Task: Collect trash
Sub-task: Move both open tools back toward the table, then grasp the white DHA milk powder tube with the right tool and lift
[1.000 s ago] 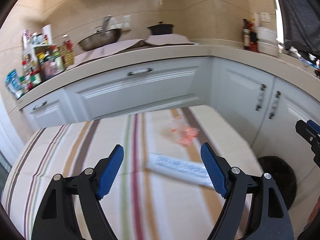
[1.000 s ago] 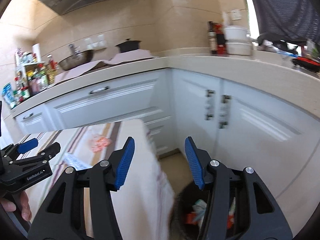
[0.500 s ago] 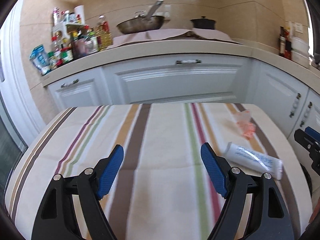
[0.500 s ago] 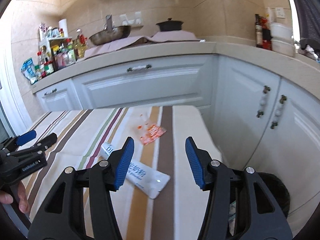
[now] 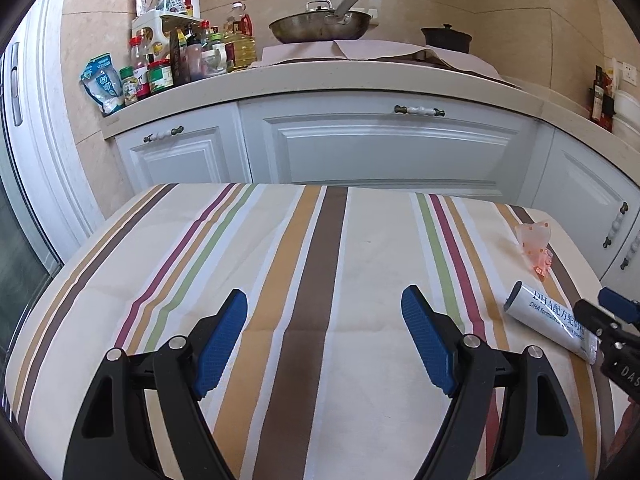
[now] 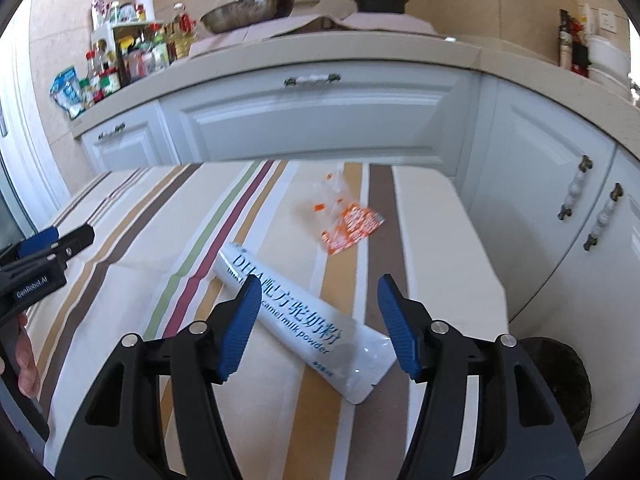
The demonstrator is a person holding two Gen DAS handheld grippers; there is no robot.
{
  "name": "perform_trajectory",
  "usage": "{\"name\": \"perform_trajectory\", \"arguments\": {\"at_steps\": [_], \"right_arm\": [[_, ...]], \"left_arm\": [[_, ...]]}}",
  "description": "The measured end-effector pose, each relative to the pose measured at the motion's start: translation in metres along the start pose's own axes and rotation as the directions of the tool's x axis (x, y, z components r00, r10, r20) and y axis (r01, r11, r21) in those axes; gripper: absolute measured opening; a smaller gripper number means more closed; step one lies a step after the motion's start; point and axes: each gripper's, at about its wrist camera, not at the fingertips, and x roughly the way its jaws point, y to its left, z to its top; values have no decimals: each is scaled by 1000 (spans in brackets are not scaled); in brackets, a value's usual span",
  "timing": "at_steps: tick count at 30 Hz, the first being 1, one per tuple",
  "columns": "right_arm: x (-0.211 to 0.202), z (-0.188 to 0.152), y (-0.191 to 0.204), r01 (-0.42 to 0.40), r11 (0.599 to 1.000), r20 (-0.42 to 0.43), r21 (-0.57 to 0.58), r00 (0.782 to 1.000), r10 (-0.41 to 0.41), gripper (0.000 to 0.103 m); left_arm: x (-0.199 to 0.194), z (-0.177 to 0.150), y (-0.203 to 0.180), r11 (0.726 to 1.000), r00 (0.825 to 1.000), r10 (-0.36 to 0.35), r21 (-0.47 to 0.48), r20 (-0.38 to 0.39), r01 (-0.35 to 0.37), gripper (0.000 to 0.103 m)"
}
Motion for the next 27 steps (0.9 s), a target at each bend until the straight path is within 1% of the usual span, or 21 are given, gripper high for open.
{"name": "perform_trajectory", "arguments": {"at_steps": [5, 9, 12, 14, 16, 17, 18, 19, 21, 24, 27], "right_arm": [[12, -1, 5, -15, 999, -62, -35, 998, 12, 62], [22, -3, 7, -22, 998, -121, -65, 993, 14, 67], [30, -6, 7, -31, 996, -177, -87, 984, 16, 68], [32, -7, 9, -34, 995, -189, -98, 982, 15, 67], [31, -8, 12, -33, 993, -187, -110, 982, 12, 58], [30, -8, 13, -21, 992, -184, -120, 983, -1, 50], [30, -8, 14, -17, 992, -182, -128, 983, -7, 44], [30, -8, 13, -18, 992, -179, -127, 984, -5, 42], [28, -9, 11, -26, 993, -176, -117, 984, 5, 34], [24, -8, 9, -26, 994, -158, -107, 987, 8, 28], [18, -8, 8, -22, 994, -138, -109, 990, 7, 25]], "left_arm": [[1, 0, 3, 1000, 1000, 1, -5, -8, -1, 77], [3, -1, 4, 1000, 1000, -1, -4, -17, 1, 77], [5, -2, 3, 1000, 1000, -7, -7, -27, 7, 77], [5, -2, 3, 1000, 1000, -10, -8, -29, 9, 77], [5, -3, 2, 1000, 1000, -11, -5, -28, 10, 77], [5, -3, 1, 1000, 1000, -11, -4, -29, 11, 77], [6, -3, 1, 1000, 999, -13, -3, -30, 12, 77], [6, -3, 0, 1000, 999, -14, -3, -32, 14, 77], [6, -3, -1, 1000, 999, -16, -1, -34, 16, 77], [6, -4, -5, 1000, 999, -21, 5, -37, 21, 77], [7, -5, -10, 1000, 999, -25, 15, -38, 26, 77]]}}
